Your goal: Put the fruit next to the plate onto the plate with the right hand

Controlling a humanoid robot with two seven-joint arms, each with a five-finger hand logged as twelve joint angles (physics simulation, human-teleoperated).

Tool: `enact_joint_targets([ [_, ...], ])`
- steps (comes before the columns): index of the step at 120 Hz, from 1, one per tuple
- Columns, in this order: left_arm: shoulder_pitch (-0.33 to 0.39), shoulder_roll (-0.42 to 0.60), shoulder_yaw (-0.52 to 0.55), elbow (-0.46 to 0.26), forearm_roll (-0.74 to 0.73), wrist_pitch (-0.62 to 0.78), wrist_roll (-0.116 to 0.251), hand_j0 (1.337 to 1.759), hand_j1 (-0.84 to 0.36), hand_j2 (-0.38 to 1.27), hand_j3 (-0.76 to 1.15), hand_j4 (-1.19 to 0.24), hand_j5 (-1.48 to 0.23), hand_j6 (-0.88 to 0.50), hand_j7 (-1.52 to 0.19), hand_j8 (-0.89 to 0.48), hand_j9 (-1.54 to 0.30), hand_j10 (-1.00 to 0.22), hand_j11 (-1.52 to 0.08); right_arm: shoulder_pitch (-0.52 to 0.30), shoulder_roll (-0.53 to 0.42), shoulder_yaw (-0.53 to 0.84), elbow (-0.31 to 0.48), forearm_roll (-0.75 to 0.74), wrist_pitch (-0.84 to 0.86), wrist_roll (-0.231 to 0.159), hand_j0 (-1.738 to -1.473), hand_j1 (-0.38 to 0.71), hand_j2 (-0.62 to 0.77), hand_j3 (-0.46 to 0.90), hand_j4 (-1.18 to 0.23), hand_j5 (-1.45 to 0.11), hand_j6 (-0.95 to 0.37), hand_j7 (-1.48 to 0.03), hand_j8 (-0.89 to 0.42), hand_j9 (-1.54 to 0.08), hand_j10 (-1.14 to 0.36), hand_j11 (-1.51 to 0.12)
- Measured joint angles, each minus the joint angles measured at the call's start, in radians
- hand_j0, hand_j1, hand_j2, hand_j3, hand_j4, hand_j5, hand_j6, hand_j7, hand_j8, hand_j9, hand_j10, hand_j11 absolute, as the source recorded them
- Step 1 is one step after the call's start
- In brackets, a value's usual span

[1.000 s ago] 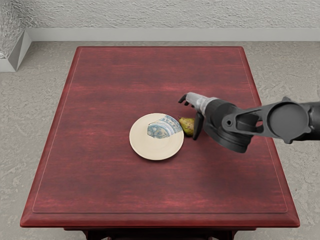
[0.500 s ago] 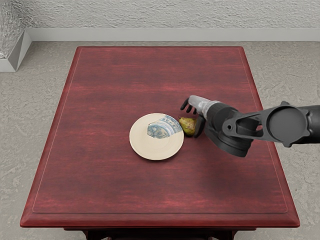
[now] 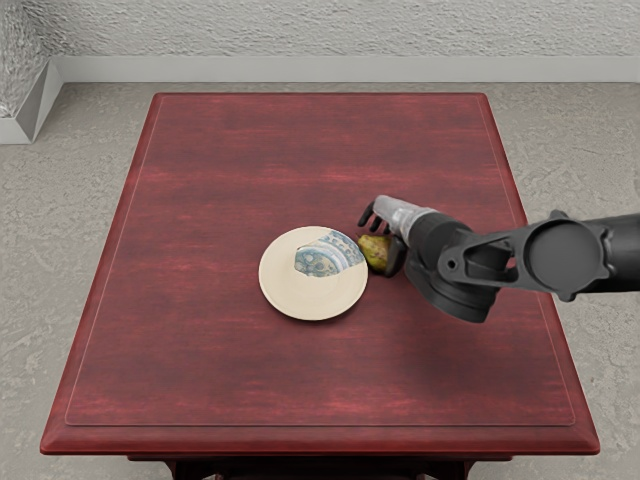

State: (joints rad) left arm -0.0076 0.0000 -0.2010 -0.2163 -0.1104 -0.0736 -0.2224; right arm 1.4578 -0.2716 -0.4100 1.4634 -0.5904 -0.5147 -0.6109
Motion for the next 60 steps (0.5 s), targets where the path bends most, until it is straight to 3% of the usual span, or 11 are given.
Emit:
enact_joint_targets([
  [60, 0.0, 0.0, 0.0, 0.0, 0.0, 0.0, 0.0, 1.658, 0.34, 0.0, 0.0, -0.01, -0.01, -0.01, -0.01, -0.01, -0.01, -0.01, -0.01, 0.001, 0.005, -0.006, -0.001, 0.0, -0.008, -0.001, -1.658, 0.22, -0.04, 0.0, -0.47, -0.61, -0.47, -0.61, -0.46, -0.61, -0.47, -0.61],
])
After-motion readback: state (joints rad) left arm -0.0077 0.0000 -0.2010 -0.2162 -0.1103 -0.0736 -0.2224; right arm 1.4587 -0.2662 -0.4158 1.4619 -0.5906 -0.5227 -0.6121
